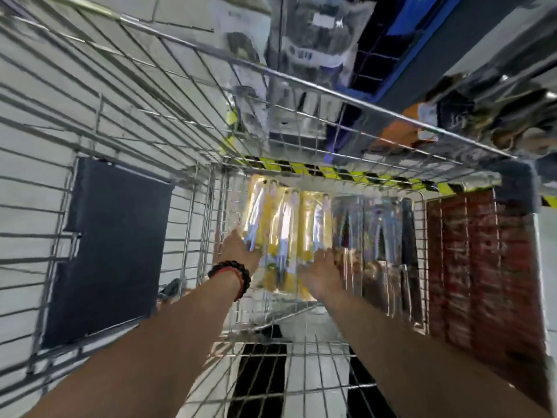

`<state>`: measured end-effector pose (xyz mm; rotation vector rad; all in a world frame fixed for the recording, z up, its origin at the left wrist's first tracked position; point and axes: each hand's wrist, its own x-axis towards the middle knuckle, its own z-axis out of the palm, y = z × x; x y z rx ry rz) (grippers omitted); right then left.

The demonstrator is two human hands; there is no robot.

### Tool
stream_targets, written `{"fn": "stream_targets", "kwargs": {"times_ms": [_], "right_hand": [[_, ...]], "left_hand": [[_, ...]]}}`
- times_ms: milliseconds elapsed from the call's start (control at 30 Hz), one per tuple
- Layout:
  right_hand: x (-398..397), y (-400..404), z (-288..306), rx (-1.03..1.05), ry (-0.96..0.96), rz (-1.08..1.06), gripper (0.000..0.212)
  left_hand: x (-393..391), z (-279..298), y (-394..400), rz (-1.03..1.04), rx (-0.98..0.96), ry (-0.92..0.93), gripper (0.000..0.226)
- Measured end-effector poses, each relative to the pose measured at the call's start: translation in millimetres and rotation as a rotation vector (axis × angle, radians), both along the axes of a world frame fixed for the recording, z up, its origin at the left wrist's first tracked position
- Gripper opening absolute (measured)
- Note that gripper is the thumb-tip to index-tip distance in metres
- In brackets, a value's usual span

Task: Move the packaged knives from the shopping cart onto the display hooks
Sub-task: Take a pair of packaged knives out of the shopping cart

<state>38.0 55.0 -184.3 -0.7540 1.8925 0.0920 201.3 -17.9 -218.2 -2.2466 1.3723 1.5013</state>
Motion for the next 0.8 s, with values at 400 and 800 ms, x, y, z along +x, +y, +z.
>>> {"fn": "stream_targets", "kwargs": {"times_ms": [400, 800], "right_hand": [[51, 6, -39, -0.303, 0.054, 0.034, 0.059], [63, -19, -52, -0.092, 0.21, -0.42, 0.101]], "left_hand": [[-2, -34, -5, -0.079, 0.001, 0.013, 0.039], [-13, -37, 28, -0.064, -0.022, -0.052, 0.043]]}}
